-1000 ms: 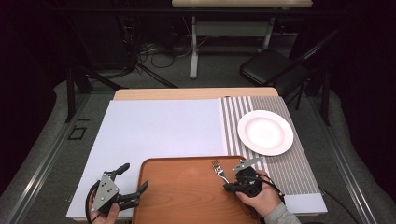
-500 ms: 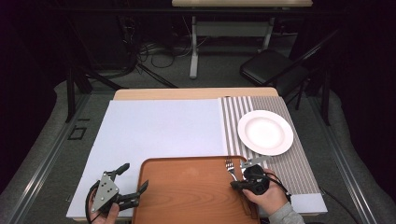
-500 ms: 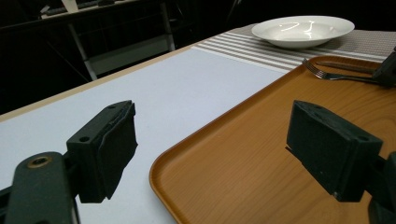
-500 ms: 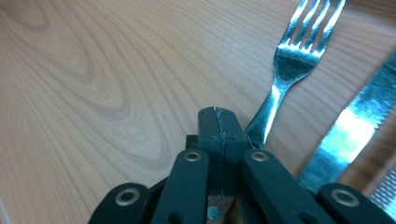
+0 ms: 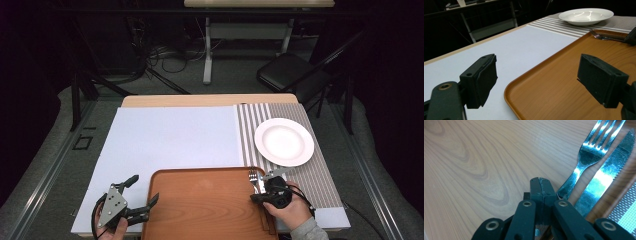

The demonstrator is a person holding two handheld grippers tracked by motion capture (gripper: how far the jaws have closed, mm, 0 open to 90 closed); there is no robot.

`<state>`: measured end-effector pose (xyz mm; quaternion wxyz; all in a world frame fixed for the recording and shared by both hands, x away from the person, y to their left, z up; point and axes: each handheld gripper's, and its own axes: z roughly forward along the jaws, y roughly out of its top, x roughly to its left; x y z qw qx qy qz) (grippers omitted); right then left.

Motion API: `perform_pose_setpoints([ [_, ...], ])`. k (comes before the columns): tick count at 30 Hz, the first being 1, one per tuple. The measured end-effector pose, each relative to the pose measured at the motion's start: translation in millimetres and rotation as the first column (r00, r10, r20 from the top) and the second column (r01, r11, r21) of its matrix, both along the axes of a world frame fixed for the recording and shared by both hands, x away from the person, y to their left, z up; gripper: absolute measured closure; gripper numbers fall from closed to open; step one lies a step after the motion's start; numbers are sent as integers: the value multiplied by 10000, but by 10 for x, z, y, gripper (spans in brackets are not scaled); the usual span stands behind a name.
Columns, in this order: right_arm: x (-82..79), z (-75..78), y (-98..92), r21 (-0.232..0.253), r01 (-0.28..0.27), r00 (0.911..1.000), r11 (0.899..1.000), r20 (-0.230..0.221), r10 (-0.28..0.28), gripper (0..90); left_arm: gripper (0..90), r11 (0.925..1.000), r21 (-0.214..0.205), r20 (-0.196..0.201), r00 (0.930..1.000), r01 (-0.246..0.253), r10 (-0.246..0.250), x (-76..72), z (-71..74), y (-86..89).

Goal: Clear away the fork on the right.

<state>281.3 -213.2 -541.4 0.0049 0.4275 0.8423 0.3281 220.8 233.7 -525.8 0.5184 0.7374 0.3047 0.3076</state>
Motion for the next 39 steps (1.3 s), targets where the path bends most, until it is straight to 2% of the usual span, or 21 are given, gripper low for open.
perform_pose_setpoints([
  [6,-2,-3,-6,124,142,9999,9998,37,-142,900,156,10000,5,0,10000,8,-8,1,1,1],
  [7,2,21,-20,-170,24,9998,9999,-221,-28,900,156,10000,-1,0,10000,13,-13,2,1,0],
  [10,6,18,-28,-158,42,9998,9999,-218,-46,900,156,10000,-28,-7,10000,18,-18,3,0,1],
  [11,4,3,-21,48,140,9999,9999,-13,-140,900,156,10000,-24,-3,10000,19,-19,3,1,2],
  [13,0,25,-30,22,-39,10000,10000,-31,39,900,156,10000,-29,-3,10000,21,-21,3,1,2],
  [14,-12,27,-24,224,66,9999,9997,118,-68,900,156,10000,-25,-5,10000,20,-20,4,1,0],
  [18,-39,86,-32,266,25,9996,9996,289,-32,895,156,10000,-10,-1,10000,13,-13,2,0,-3],
  [24,-74,188,-65,296,68,9981,9995,610,-86,843,156,10000,-20,-13,10000,12,-12,4,-1,-2],
  [25,-76,192,-69,427,73,9974,9991,717,-103,826,156,10000,-20,-13,10000,12,-12,4,-1,-2],
  [27,-82,215,-80,424,99,9968,9991,791,-132,807,156,10000,-19,-16,10000,14,-14,5,-1,-3],
  [30,-82,272,-123,353,24,9934,9994,1144,-64,730,156,10000,-24,-26,10000,10,-10,6,-3,-3],
  [33,-70,310,-165,284,-175,9917,9994,1280,138,685,156,10000,-4,-2,10000,-5,5,8,-3,-4],
  [39,-59,366,-236,293,-159,9897,9994,1424,115,673,156,10000,10,-5,10000,-9,9,8,-3,-5],
])
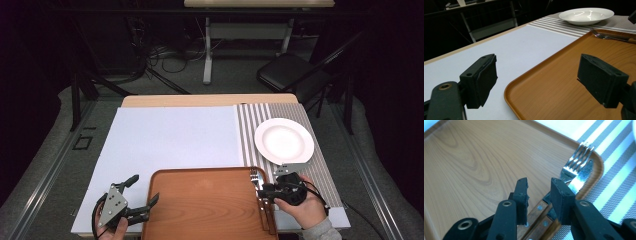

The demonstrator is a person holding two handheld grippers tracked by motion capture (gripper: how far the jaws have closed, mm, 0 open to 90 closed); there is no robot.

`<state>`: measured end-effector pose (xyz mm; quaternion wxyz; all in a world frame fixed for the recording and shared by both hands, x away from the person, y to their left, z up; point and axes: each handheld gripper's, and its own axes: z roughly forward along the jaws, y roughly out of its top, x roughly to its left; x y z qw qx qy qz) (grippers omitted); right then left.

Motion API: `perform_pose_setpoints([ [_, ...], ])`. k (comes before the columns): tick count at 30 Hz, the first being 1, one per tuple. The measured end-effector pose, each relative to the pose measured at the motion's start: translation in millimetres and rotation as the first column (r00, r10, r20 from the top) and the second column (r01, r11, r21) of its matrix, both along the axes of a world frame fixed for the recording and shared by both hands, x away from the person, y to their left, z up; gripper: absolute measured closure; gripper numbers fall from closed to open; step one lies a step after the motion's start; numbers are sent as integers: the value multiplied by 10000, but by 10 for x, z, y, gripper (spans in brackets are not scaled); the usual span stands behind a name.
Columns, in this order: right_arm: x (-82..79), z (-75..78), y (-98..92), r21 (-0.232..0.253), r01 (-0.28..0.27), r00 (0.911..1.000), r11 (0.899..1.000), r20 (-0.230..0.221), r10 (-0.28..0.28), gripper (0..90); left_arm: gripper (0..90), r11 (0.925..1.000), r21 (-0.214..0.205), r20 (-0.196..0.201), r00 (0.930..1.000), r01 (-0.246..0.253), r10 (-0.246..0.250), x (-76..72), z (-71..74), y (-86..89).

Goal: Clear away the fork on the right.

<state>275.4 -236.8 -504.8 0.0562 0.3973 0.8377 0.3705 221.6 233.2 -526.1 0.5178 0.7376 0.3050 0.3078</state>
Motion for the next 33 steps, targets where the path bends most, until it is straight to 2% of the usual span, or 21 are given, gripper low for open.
perform_pose_setpoints([
  [5,4,66,-95,20,205,9994,9998,273,-205,629,156,10000,-15,-9,10000,-11,11,1,-1,0],
  [10,10,103,-183,194,430,9990,9989,129,-433,568,156,10000,8,-55,10000,-9,9,6,-7,-8],
  [15,38,121,-315,31,535,9975,9986,457,-536,477,156,10000,45,-75,10000,-16,17,9,-8,-5],
  [20,102,140,-523,203,823,9921,9964,932,-838,405,156,10000,45,-80,10000,-5,5,10,-8,-5],
  [25,171,117,-719,20,1378,9883,9905,659,-1376,300,156,10000,38,-72,10000,-16,17,10,-8,-3],
  [28,185,94,-791,-8,1705,9784,9854,1187,-1692,195,156,10000,44,-96,10000,13,-13,14,-8,-1],
  [33,202,85,-854,-88,2181,9651,9759,1504,-2143,99,156,10000,37,-81,10000,-17,17,12,-9,-6],
])
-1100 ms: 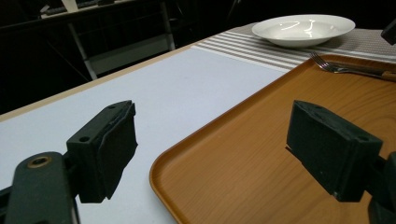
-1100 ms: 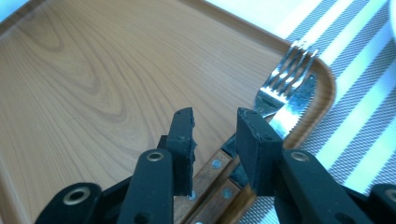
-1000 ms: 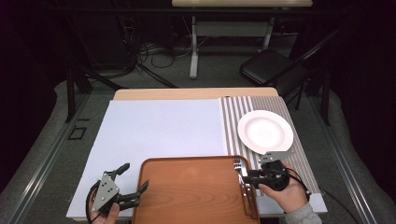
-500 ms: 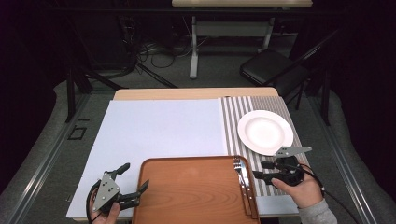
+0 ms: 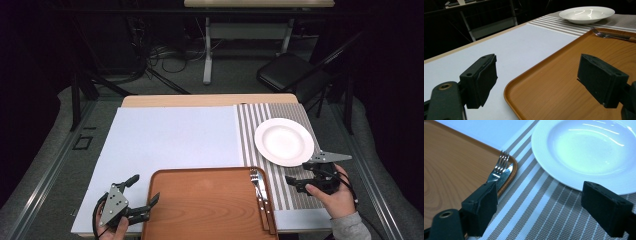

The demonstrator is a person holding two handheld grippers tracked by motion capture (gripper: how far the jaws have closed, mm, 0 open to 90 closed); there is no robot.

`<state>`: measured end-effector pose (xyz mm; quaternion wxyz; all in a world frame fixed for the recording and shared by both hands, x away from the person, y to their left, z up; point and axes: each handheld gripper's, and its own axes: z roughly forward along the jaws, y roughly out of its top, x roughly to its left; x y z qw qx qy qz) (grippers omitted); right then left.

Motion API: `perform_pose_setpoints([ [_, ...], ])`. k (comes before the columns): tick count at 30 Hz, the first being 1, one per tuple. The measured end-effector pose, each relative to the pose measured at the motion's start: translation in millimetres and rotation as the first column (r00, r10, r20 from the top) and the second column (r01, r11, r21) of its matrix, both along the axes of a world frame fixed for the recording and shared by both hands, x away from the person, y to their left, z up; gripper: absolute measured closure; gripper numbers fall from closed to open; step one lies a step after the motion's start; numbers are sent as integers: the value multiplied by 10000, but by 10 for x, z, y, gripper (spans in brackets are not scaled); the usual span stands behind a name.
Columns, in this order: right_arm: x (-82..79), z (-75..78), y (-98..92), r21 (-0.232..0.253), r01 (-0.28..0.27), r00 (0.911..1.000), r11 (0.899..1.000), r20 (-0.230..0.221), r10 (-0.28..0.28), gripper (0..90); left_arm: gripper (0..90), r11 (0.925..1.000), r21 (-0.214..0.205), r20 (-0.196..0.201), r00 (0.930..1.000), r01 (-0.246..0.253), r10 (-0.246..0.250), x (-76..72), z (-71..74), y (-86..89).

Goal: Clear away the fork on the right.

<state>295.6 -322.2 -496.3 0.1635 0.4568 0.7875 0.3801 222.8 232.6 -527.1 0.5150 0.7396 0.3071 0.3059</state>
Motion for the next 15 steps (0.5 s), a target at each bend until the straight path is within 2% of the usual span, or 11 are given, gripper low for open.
perform_pose_setpoints([
  [2,7,1,-21,-45,-10,10000,10000,41,10,12,156,10000,-2,0,10000,-6,6,0,0,2],
  [4,12,11,-37,146,-107,9999,9998,37,107,0,156,10000,-8,-5,10000,-12,12,0,0,2],
  [6,17,23,-48,127,-65,10000,9999,58,64,0,156,10000,-9,7,10000,-13,13,-1,1,1],
  [11,35,44,-71,-533,-206,9997,9984,150,214,0,156,10000,-24,2,10000,-20,20,0,-3,-3],
  [15,59,71,-101,-996,-656,9976,9929,168,676,0,156,9999,-92,-35,10000,-42,42,5,-6,-1],
])
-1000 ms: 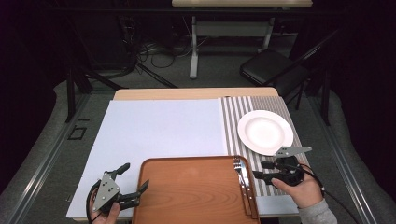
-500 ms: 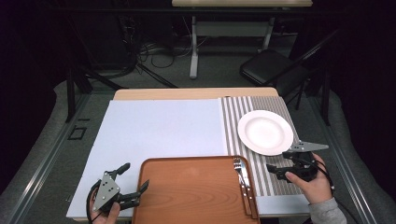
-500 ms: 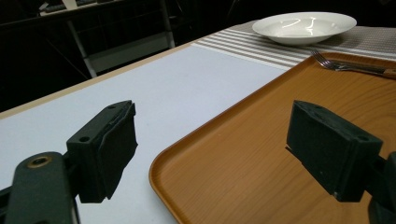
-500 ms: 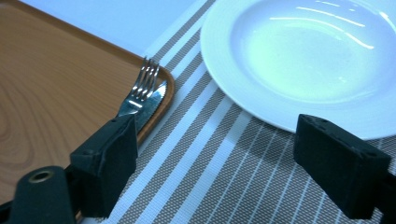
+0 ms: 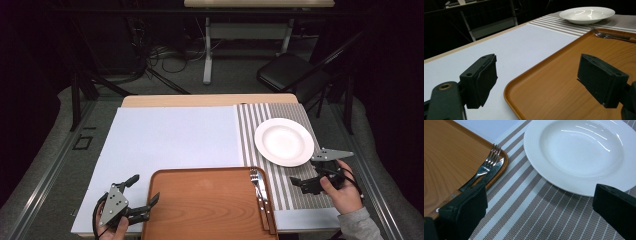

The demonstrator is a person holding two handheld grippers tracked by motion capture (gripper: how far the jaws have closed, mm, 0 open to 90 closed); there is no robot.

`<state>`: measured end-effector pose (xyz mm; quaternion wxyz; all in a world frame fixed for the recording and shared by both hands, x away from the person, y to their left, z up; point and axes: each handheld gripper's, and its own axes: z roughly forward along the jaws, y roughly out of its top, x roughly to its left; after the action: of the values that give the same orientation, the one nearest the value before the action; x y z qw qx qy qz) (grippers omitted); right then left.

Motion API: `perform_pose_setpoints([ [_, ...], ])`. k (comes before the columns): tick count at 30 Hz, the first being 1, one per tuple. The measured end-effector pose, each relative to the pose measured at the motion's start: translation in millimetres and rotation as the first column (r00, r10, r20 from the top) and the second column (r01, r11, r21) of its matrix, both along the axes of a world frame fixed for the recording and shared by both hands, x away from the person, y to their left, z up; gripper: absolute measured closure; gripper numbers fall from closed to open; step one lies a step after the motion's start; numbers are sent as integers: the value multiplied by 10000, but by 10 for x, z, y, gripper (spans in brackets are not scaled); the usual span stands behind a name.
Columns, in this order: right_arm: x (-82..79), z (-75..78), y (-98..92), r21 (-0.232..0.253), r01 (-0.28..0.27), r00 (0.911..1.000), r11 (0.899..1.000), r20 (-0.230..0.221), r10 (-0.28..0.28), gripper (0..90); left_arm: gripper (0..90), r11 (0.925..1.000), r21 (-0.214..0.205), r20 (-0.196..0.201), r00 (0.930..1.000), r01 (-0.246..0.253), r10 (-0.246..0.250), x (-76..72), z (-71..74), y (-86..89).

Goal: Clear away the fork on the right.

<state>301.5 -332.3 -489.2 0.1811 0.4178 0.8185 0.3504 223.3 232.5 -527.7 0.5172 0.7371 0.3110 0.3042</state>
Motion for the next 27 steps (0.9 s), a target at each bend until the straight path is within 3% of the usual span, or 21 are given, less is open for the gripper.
perform_pose_setpoints([
  [2,7,8,-6,-37,6,10000,10000,3,-6,0,156,10000,1,-3,10000,-7,7,2,-1,1],
  [11,46,96,-14,-1148,-491,9987,9922,88,504,0,156,10000,-34,-64,10000,-70,70,9,-6,7],
  [12,58,129,-14,-1429,-601,9979,9879,157,630,0,156,9999,-47,-73,9999,-103,103,11,-8,7],
  [20,126,175,-5,-1975,-1079,9934,9744,164,1133,0,156,10000,-38,-45,9999,-91,91,6,-6,6],
  [27,191,166,20,-2552,-1425,9885,9563,136,1509,0,156,10000,-19,-63,10000,-61,61,6,-6,2],
])
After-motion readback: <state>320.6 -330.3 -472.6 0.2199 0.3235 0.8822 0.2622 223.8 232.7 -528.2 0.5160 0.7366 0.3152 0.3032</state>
